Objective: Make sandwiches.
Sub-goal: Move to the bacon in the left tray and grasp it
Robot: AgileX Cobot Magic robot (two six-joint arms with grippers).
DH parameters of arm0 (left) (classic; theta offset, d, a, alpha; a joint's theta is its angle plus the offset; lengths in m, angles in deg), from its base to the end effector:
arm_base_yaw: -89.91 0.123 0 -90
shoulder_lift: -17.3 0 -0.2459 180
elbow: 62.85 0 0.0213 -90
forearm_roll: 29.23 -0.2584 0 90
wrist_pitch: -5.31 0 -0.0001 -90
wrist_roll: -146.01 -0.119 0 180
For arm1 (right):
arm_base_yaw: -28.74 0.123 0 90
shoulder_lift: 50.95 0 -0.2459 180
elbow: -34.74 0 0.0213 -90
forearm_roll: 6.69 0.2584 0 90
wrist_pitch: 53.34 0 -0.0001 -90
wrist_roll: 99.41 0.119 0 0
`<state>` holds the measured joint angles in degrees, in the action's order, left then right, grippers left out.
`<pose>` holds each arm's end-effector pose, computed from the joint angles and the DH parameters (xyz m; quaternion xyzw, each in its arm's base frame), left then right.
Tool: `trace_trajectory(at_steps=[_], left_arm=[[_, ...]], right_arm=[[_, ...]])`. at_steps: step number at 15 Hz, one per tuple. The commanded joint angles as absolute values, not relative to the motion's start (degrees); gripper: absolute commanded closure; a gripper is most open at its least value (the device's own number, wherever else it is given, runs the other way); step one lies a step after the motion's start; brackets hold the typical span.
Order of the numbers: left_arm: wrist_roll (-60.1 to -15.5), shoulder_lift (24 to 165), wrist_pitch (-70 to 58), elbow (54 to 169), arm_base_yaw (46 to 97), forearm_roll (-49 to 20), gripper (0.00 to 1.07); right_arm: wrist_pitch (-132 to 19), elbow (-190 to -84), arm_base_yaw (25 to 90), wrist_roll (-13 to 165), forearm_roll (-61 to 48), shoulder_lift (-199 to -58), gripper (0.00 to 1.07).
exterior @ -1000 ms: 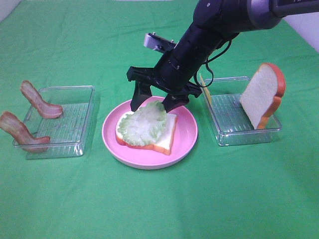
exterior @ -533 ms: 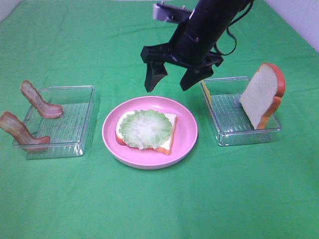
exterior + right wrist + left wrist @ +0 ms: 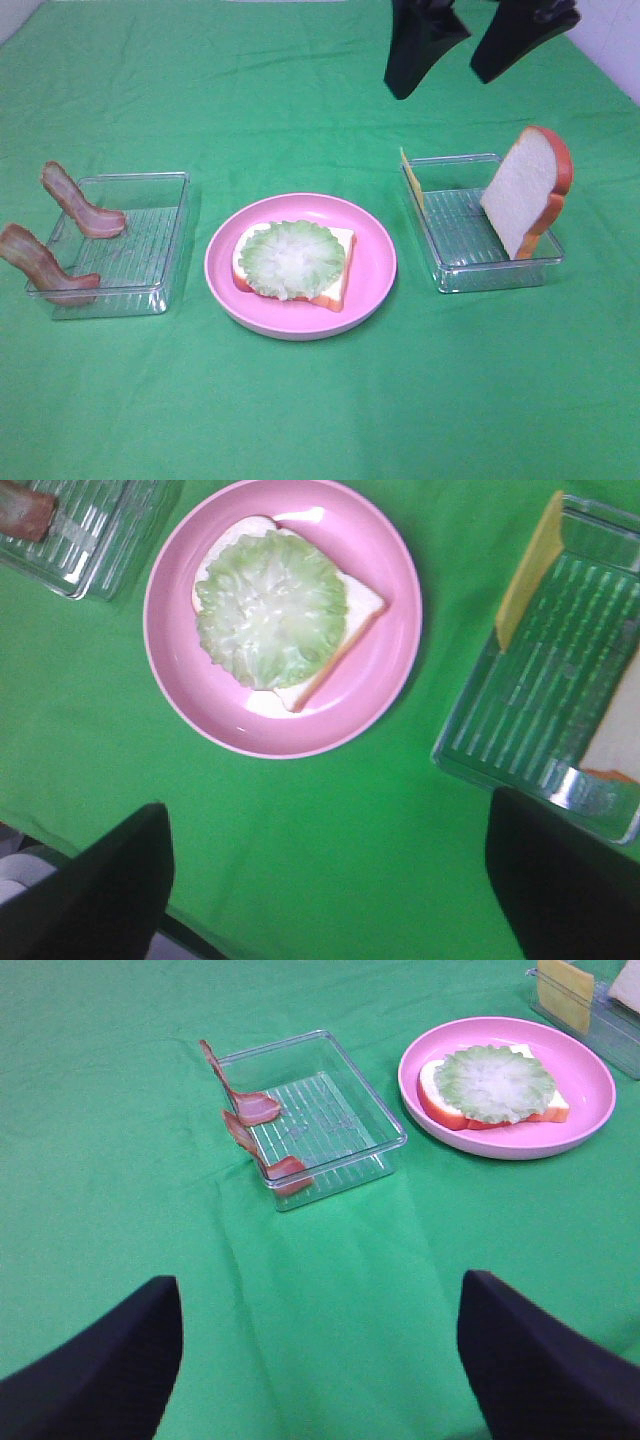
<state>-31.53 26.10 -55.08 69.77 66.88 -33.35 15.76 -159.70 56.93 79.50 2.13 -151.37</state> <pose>0.0637 -0.0190 0.2690 0.1505 0.8367 -0.0809 0.5203 0.3010 0.1807 0.2976 -0.2351 0.9448 0.1243 0.1913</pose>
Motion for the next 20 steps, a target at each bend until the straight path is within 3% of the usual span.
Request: trace_trajectory(at_steps=[1,13,17,20], left_arm=[[-31.8,24.8,-54.5,69.7,66.7,-33.5,0.33],[-31.8,24.8,-54.5,69.7,66.7,-33.5,0.33],[-31.8,25.8,-53.7,70.3,66.7,-33.4,0.33],[-29.8,35.4,-47.3,74.2,66.7,-31.5,0.33]], right_arm=[[18.6,-152.5,56.9,83.2,-4.2,-142.4,0.27],[15.5,-108.6,56.9,78.6,-5.9,-105.2,0.28],[10.3,-100.6,56.9,73.5,-5.9,-92.5,0.28],[7.3,-98.3,56.9,73.5,-5.3,-77.5,0.28]])
